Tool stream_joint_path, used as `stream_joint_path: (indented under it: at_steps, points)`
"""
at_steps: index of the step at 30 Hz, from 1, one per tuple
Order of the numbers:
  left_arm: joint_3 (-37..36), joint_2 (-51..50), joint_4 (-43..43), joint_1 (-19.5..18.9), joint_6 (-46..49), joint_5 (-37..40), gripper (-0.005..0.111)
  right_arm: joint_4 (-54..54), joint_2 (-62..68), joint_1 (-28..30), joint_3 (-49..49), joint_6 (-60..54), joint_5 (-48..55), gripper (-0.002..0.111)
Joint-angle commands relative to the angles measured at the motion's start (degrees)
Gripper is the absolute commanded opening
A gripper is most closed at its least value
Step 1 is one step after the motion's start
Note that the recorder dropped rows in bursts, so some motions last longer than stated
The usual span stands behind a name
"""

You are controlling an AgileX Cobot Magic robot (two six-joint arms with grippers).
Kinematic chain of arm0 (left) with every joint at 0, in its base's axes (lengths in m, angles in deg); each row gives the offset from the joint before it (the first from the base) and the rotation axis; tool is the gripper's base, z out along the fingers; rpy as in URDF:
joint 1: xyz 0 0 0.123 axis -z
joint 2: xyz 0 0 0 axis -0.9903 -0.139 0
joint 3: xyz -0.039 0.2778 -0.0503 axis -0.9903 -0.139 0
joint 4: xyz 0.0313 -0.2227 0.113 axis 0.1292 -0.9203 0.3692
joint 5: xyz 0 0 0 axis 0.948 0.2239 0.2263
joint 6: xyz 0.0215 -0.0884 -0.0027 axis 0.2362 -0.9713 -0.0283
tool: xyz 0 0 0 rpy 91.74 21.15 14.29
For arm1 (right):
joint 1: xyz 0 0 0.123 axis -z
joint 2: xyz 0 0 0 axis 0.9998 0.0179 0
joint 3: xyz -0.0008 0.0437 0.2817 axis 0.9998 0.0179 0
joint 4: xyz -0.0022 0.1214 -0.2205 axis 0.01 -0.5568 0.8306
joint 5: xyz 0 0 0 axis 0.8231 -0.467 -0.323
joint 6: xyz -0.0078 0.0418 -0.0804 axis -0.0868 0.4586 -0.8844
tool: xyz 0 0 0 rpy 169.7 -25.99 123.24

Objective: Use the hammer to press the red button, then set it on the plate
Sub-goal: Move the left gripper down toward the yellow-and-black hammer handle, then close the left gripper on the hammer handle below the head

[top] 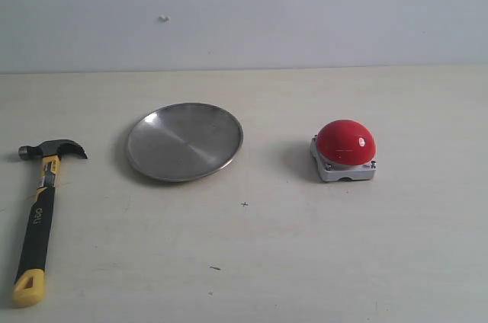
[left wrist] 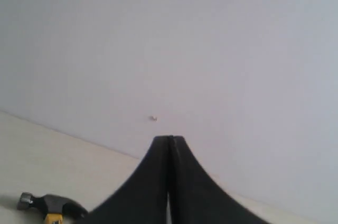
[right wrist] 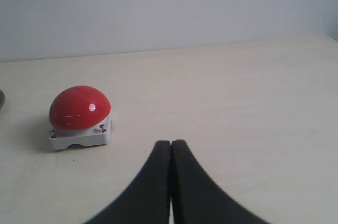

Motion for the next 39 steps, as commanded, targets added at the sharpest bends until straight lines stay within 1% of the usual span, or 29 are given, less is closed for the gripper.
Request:
stream_joint_path:
  at_steps: [1, 2, 3, 5, 6, 9, 11, 12, 14, 17, 20, 22, 24, 27, 30, 31, 35, 36, 39]
  points:
    - [8.1, -6.7, 0.2, 0.2, -0.2, 0.9, 0.000, 0.1, -0.3, 0.4, 0.2, 0.0, -0.4, 0.000]
    - [10.5, -9.1, 0.2, 0.2, 1.1, 2.5, 0.000, 0.1, -0.3, 0.4, 0.2, 0.0, -0.4, 0.000]
    - [15.4, -14.5, 0.2, 0.0, 4.8, 6.6, 0.000, 0.1, -0.3, 0.4, 0.2, 0.0, -0.4, 0.000]
    - [24.5, -25.4, 0.2, -0.9, 8.0, 16.8, 0.000, 0.1, -0.3, 0.4, 0.2, 0.0, -0.4, 0.000]
    - [29.3, -32.4, 0.4, -1.3, 8.7, 22.6, 0.000, 0.1, -0.3, 0.4, 0.2, 0.0, -0.4, 0.000]
    - [42.9, -51.4, 0.3, -1.3, 11.5, 38.2, 0.000, 0.1, -0.3, 0.4, 0.2, 0.0, -0.4, 0.000]
    - [49.3, -63.2, 0.3, -1.3, 13.2, 45.7, 0.000, 0.1, -0.3, 0.4, 0.2, 0.0, -0.4, 0.000]
    - [51.5, -69.2, 0.1, -1.3, 14.2, 47.8, 0.000, 0.1, -0.3, 0.4, 0.2, 0.0, -0.4, 0.000]
    - [53.9, -75.9, 0.0, -1.3, 14.9, 49.2, 0.000, 0.1, -0.3, 0.4, 0.2, 0.0, -0.4, 0.000]
    - [56.3, -84.0, -0.2, -1.3, 16.5, 49.1, 0.000, 0.1, -0.3, 0.4, 0.2, 0.0, -0.4, 0.000]
    - [60.0, -94.5, -0.3, -1.3, 17.2, 49.1, 0.000, 0.1, -0.3, 0.4, 0.2, 0.0, -0.4, 0.000]
    - [61.6, -98.6, -0.4, -1.3, 17.6, 49.4, 0.000, 0.1, -0.3, 0.4, 0.2, 0.0, -0.4, 0.000]
    - [63.1, -101.3, -0.7, -1.3, 19.6, 49.4, 0.003, 0.1, -0.3, 0.4, 0.2, 0.0, -0.4, 0.000]
    - [65.2, -103.7, -0.8, -1.3, 21.6, 49.4, 0.012, 0.1, -0.3, 0.4, 0.2, 0.0, -0.4, 0.000]
    - [67.2, -105.1, -0.9, -1.3, 21.6, 48.5, 0.026, 0.1, -0.3, 0.4, 0.2, 0.0, -0.4, 0.000]
    - [68.0, -105.3, -1.0, -1.3, 21.6, 48.3, 0.032, 0.1, -0.3, 0.4, 0.2, 0.0, -0.4, 0.000]
    - [69.9, -105.3, -2.0, -1.3, 21.6, 47.8, 0.050, 0.1, -0.3, 0.4, 0.2, 0.0, -0.4, 0.000]
    - [70.2, -105.3, -2.5, -1.3, 21.6, 47.7, 0.052, 0.1, -0.3, 0.4, 0.2, 0.0, -0.4, 0.000]
    - [70.8, -105.3, -4.5, -1.3, 23.2, 45.8, 0.051, 0.1, -0.3, 0.4, 0.2, 0.0, -0.4, 0.000]
